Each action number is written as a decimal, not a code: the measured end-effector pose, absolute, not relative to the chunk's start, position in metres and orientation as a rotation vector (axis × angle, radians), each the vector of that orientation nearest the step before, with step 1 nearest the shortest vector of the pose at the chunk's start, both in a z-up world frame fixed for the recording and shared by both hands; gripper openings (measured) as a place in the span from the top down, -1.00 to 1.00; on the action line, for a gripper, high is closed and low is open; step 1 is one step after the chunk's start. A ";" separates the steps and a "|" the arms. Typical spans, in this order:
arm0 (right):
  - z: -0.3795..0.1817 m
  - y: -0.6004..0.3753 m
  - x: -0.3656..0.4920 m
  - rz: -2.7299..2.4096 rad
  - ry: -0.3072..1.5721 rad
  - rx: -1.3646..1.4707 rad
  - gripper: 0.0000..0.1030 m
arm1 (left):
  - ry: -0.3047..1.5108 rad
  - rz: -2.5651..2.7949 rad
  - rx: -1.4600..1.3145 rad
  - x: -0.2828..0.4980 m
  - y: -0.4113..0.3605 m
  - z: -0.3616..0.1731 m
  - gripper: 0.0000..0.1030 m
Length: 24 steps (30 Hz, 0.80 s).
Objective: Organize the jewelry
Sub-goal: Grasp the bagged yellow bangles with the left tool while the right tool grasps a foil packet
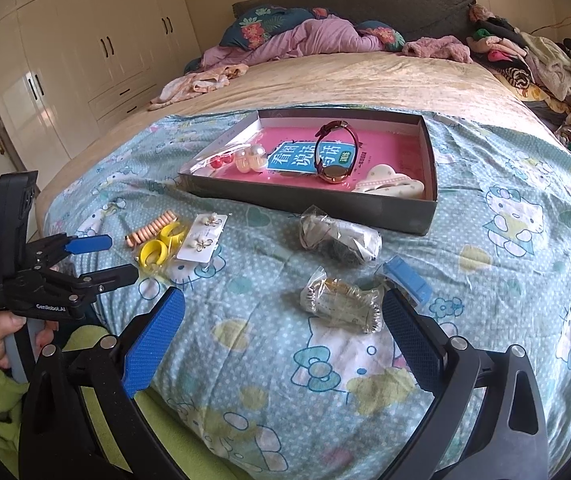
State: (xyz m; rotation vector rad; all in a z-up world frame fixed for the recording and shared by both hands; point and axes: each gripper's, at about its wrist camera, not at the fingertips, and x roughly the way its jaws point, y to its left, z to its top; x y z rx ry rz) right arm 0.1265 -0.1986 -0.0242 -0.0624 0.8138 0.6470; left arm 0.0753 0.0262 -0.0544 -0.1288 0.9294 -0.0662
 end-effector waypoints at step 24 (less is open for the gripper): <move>-0.086 -0.206 0.157 0.554 0.989 0.058 -0.91 | 1.015 -0.062 -0.212 0.104 0.039 -0.082 -0.22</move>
